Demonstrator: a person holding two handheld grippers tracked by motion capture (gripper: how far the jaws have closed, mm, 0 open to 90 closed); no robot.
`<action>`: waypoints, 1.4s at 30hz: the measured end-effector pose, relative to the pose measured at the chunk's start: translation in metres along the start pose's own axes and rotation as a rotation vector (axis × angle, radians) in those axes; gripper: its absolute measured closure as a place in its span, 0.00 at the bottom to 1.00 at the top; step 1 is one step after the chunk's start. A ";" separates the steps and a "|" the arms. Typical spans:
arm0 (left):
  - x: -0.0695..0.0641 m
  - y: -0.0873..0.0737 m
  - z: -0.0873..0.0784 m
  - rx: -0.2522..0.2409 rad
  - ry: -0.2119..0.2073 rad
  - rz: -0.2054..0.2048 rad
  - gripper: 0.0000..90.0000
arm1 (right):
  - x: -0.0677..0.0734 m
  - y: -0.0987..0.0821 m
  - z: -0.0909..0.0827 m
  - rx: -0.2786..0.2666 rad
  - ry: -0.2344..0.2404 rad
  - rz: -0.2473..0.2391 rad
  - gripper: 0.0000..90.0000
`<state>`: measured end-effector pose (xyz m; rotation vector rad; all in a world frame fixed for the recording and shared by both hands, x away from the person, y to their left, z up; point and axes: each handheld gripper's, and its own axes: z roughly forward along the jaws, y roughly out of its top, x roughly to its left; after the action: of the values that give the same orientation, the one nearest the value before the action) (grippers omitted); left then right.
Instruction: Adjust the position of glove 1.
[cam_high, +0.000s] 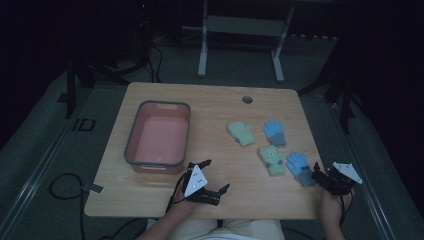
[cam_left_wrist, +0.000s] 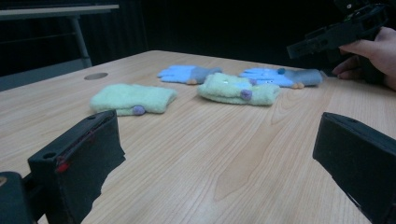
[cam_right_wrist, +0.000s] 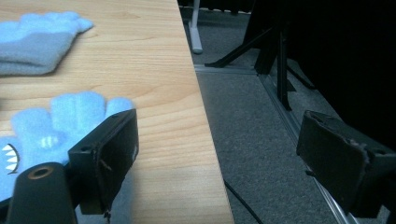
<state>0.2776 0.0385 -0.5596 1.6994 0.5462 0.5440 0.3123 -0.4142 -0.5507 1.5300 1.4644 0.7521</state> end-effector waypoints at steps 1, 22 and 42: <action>0.000 0.000 0.000 0.000 0.000 0.000 0.01 | 0.000 0.001 0.000 -0.003 0.005 0.001 0.14; 0.000 0.000 0.000 -0.001 -0.001 0.001 0.01 | -0.003 0.046 -0.019 -0.035 0.071 0.001 0.14; 0.000 0.000 0.000 -0.002 -0.004 -0.003 0.01 | 0.029 0.122 -0.044 -0.145 0.255 -0.039 0.14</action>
<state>0.2776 0.0384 -0.5597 1.6973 0.5450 0.5385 0.3339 -0.3701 -0.4271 1.3292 1.5809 1.0370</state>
